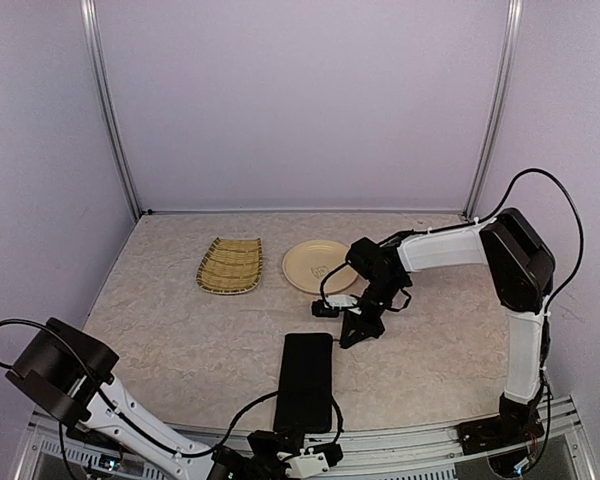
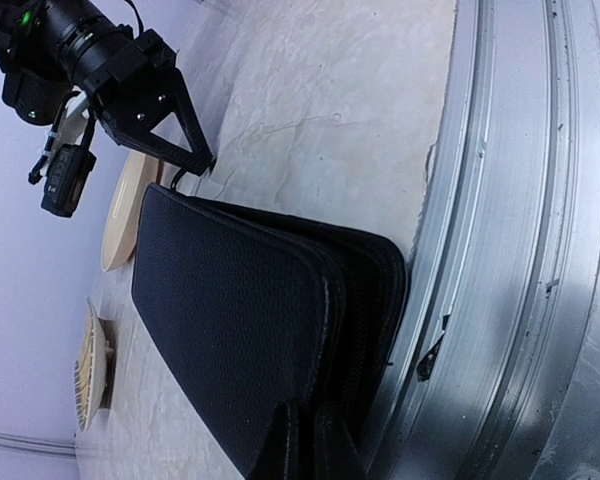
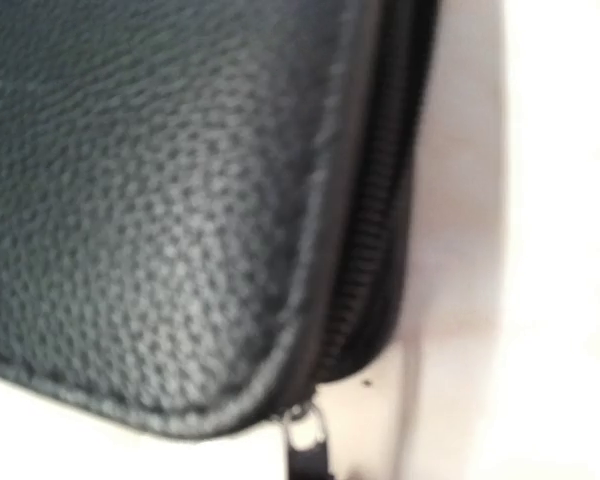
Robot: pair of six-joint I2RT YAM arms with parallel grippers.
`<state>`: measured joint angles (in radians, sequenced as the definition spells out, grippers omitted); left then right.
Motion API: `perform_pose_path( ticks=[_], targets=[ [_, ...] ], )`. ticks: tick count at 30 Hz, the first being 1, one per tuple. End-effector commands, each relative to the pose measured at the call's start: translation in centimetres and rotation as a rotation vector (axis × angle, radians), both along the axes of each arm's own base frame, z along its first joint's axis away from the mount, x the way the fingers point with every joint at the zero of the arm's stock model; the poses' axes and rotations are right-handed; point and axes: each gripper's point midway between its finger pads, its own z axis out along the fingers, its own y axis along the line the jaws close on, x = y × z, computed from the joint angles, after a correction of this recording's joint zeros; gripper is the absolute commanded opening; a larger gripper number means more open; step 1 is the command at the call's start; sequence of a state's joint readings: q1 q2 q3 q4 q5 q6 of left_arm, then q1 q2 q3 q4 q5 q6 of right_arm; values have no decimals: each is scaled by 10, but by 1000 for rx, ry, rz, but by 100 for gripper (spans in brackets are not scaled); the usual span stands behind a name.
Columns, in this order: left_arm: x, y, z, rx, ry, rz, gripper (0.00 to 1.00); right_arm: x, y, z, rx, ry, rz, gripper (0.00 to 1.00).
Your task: Sort the hair-cutting tools
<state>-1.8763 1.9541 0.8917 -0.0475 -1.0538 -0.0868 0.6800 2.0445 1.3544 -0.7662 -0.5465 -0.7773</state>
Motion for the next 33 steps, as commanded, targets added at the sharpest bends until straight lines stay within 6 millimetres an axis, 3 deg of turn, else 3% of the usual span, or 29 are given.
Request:
perform_pose_path(
  ticks=[1,8,12,16,20,22,24,27,30,33],
  targets=[
    [-10,18,-18,44,63,1,0,17,-28,-28,-104,-18,-41,0],
    [33,45,-2,-86,66,264,0,-1,-38,-22,-93,25,-74,0],
    [46,67,15,-194,38,422,40,-15,-46,-17,-92,48,-106,0],
    [25,66,18,-221,60,394,57,-35,-50,-12,-89,89,-119,0],
    [-3,36,15,-233,272,287,61,-62,-46,-9,-90,91,-85,0],
    [-5,15,35,-333,378,243,60,-80,-40,-6,-86,109,-60,0],
    [3,-4,59,-439,466,204,59,-100,-30,-3,-77,129,-23,0],
    [24,-17,78,-518,539,184,58,-117,-22,-1,-70,155,-1,0],
    [33,-28,85,-550,551,147,58,-123,-20,-1,-60,191,-5,0],
    [39,-40,79,-537,544,126,58,-125,-22,-3,-61,192,-6,0]
  ],
)
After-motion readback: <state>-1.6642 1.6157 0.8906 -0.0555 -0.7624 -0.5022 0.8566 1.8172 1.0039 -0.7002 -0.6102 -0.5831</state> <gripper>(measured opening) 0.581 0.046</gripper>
